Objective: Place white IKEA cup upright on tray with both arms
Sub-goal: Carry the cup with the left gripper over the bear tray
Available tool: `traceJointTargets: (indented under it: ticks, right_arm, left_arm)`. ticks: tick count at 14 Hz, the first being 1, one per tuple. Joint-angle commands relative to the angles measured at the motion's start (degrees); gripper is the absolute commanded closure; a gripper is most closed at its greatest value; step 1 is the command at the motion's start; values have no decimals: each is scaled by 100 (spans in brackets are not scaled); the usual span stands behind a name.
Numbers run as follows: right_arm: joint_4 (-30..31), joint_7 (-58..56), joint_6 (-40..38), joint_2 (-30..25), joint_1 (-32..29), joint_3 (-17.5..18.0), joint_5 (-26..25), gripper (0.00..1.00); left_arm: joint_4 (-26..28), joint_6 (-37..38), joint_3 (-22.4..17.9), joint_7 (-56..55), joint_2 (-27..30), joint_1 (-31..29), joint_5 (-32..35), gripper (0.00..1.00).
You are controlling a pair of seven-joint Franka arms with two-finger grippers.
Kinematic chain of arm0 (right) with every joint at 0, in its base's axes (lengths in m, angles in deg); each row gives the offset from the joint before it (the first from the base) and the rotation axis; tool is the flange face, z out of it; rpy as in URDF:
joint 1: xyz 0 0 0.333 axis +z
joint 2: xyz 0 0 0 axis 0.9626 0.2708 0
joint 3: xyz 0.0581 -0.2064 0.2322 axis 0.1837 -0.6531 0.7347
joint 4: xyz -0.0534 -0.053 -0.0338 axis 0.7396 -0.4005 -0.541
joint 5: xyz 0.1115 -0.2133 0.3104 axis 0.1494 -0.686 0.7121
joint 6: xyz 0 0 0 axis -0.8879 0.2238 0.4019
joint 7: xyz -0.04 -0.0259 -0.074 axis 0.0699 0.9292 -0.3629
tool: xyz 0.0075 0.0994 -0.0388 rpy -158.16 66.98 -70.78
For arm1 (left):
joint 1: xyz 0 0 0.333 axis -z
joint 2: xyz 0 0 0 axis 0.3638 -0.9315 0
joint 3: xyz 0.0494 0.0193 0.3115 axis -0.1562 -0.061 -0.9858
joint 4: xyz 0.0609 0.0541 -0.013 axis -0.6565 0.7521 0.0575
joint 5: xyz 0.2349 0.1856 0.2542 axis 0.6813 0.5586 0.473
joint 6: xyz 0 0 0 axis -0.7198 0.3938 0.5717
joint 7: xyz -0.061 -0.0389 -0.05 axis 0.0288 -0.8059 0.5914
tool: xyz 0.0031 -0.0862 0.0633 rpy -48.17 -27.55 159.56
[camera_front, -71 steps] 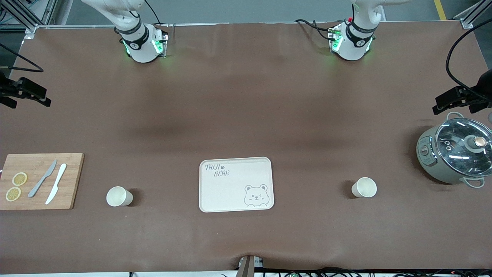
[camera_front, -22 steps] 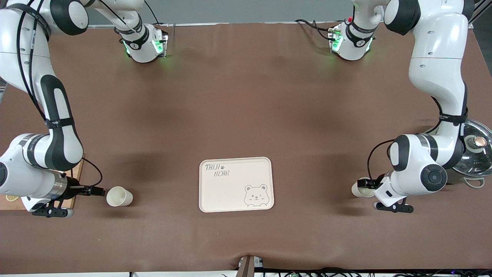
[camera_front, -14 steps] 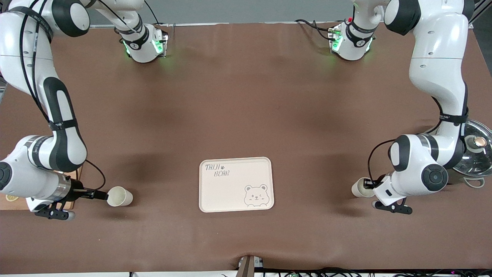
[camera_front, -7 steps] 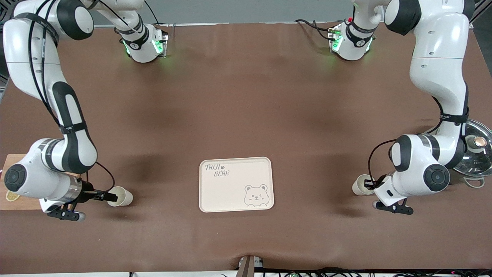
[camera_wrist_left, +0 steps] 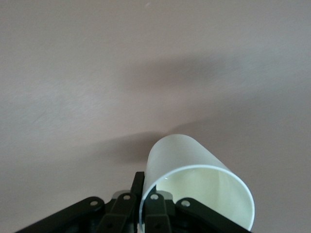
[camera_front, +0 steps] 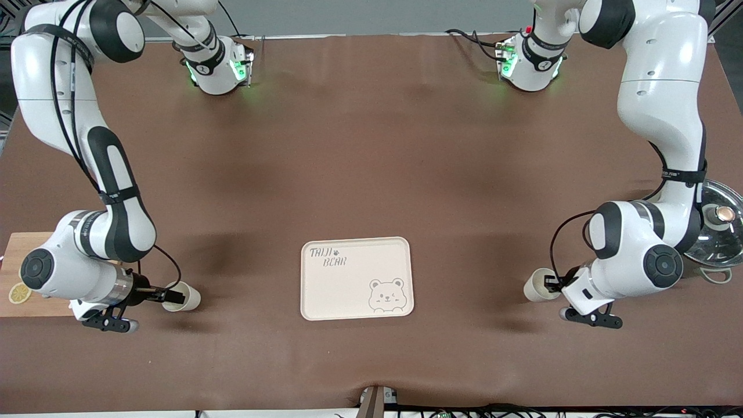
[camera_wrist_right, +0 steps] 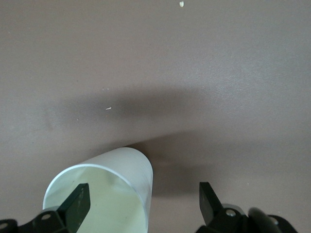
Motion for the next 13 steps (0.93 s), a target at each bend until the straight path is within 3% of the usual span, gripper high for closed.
traceJointTargets:
  ticks: [1,10,13]
  right_arm:
    - [26,27,24,-28,2,0,35,40]
    - [26,62,-11,-28,11,0,35,96]
    - [17,27,-20,-36,20,0,44,100]
  left_arm:
    - [-85,35,65,-440,73,234,-102,100]
    - [-709,-192,56,-2531,-58,1570,-120,100]
    - [-709,-430,38,-3269,-120,2000,-251,100]
